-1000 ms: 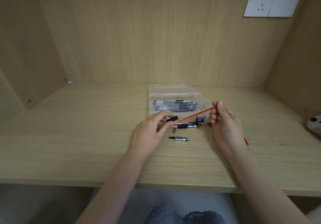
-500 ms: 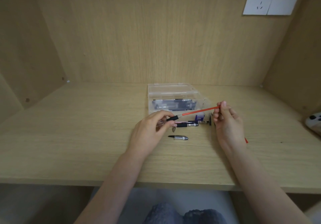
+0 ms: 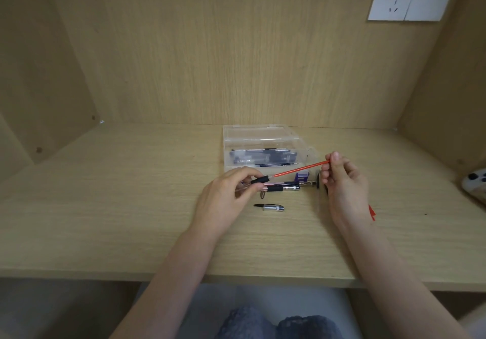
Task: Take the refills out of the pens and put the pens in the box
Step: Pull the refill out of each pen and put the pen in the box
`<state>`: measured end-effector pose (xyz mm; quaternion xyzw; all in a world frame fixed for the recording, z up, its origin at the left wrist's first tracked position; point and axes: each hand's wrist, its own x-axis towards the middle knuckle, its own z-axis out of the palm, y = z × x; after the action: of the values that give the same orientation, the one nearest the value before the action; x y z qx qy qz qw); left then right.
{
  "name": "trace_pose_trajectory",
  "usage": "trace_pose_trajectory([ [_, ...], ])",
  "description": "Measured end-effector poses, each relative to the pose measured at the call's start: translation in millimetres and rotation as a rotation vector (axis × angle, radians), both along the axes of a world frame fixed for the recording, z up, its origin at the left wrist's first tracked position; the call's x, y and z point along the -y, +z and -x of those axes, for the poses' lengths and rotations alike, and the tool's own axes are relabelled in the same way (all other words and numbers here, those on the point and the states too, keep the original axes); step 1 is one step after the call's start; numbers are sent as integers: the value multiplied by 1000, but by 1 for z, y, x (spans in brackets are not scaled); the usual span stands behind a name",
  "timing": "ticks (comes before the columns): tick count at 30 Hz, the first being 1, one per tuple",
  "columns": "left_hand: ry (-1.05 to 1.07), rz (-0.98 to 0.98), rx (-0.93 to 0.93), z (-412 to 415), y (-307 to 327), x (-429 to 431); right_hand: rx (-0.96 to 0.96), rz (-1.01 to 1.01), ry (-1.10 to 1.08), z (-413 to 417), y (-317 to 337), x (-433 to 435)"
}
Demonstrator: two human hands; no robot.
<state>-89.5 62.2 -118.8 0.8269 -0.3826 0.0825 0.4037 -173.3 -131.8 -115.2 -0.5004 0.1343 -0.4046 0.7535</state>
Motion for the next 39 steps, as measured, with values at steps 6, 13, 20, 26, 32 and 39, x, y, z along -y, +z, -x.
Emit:
trace_pose_trajectory([
  [6,8,5,9,1,0,1,-210,476,132,3,2,-21],
  [13,42,83,33,-2,-3,1,-345,1033,176,-5,-10,-20],
  [20,33,109,17,-3,-4,2,-374,1475,152,-20,-17,-28],
  [26,20,99,20,-4,-5,2,-420,1420,175,-22,-19,-25],
  [32,8,92,9,-4,-6,2,-437,1367,173,-20,-18,-27],
  [39,4,97,8,-5,-6,2,-459,1290,125,-19,-16,-29],
])
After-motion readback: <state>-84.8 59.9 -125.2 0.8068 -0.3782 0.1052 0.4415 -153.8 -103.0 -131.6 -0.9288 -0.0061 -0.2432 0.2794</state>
